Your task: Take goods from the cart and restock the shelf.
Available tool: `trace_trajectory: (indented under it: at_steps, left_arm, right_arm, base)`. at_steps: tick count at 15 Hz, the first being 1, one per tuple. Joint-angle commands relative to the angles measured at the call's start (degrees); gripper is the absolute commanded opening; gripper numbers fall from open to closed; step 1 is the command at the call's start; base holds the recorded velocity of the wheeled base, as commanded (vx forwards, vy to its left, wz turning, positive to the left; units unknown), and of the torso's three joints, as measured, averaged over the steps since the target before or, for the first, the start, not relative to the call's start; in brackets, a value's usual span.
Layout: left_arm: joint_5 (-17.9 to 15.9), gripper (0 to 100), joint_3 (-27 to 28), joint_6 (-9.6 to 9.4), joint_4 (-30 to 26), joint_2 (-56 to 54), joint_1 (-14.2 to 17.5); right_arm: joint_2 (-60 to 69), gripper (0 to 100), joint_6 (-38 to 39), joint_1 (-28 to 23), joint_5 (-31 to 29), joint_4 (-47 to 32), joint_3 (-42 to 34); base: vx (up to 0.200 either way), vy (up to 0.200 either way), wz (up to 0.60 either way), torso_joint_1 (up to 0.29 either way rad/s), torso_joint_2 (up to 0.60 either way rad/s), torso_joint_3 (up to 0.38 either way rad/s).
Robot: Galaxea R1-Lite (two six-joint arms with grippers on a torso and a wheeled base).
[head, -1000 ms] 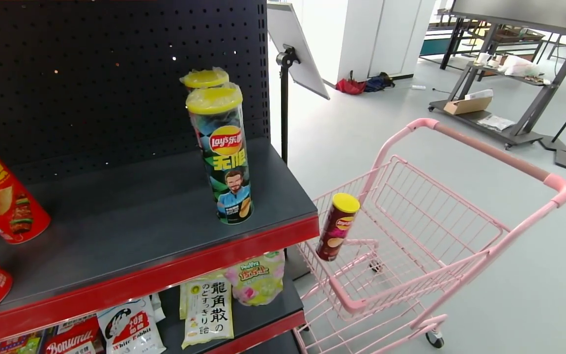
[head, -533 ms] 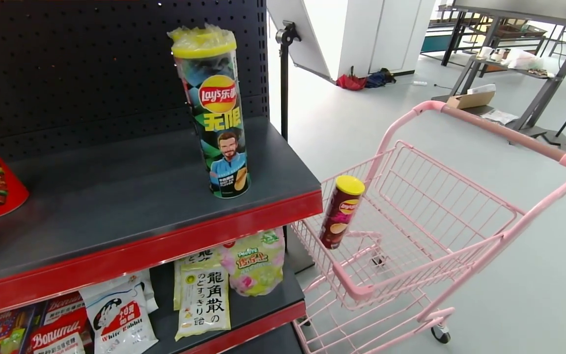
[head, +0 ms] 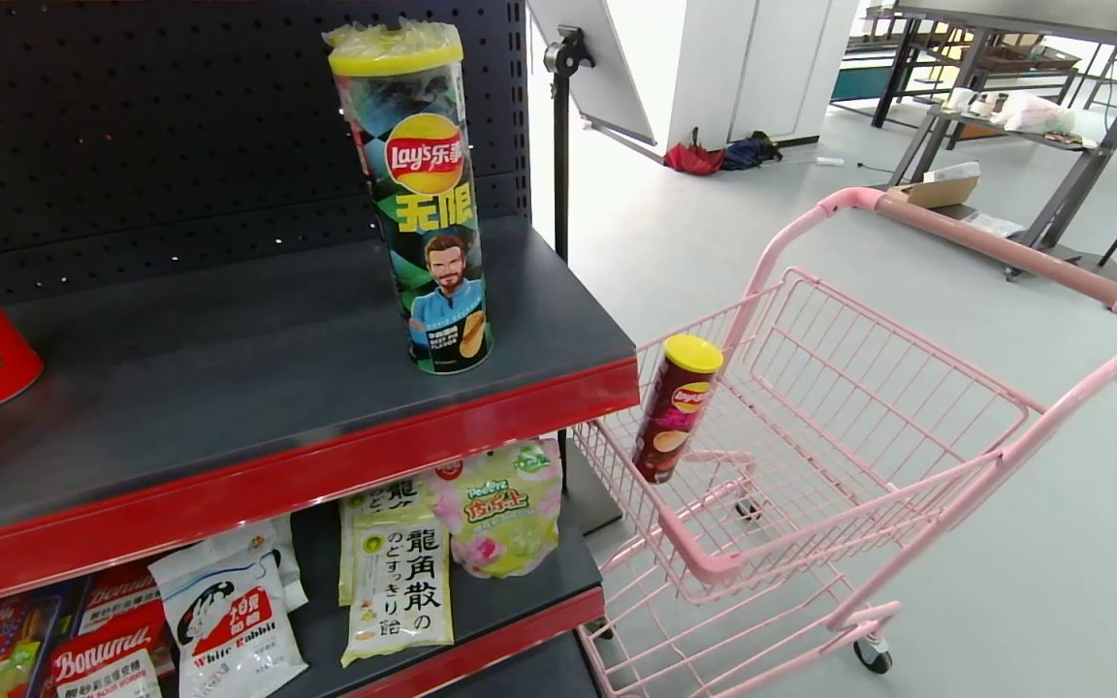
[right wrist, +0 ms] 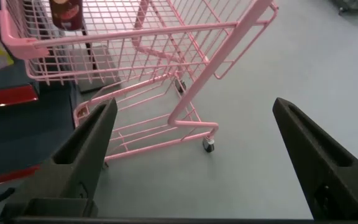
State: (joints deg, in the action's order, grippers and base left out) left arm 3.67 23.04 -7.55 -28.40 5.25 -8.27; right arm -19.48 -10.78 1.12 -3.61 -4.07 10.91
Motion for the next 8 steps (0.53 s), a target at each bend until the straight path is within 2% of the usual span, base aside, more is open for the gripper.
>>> trace_trajectory:
  at_steps: [1,2,3,5,7,8]
  left_arm:
    - [-1.2,100,-2.3,2.62,2.1,0.1,0.0]
    - [-1.2,100,-2.3,2.62,2.1,0.1,0.0]
    - [-3.2,100,-5.7,5.61,8.7,0.1,0.0]
    - [-2.9,100,-8.0,5.44,12.7,0.1,0.0]
    - [-3.5,100,-8.2,5.52,12.8,0.1,0.0]
    - [-4.0,100,-9.3,5.79,12.8,0.1,0.0]
  right_arm:
    - [-31.4,100,3.8,0.0,6.1,16.3,8.7]
    - [-31.4,100,3.8,0.0,6.1,16.3,8.7]
    - [-44.1,100,5.3,0.4,7.5,22.2,13.4]
    - [-56.5,100,5.3,0.2,9.6,29.2,16.4]
    - [-63.8,100,7.0,2.1,11.1,33.8,20.6]
    - [-69.2,100,11.6,7.1,12.2,36.2,23.7]
  base:
    - [0.0,0.0,0.0,0.0,0.0,0.0]
    - [0.0,0.0,0.0,0.0,0.0,0.0]
    - [0.0,0.0,0.0,0.0,0.0,0.0]
    - [0.0,0.0,0.0,0.0,0.0,0.0]
    - [0.0,0.0,0.0,0.0,0.0,0.0]
    - [0.0,0.0,0.0,0.0,0.0,0.0]
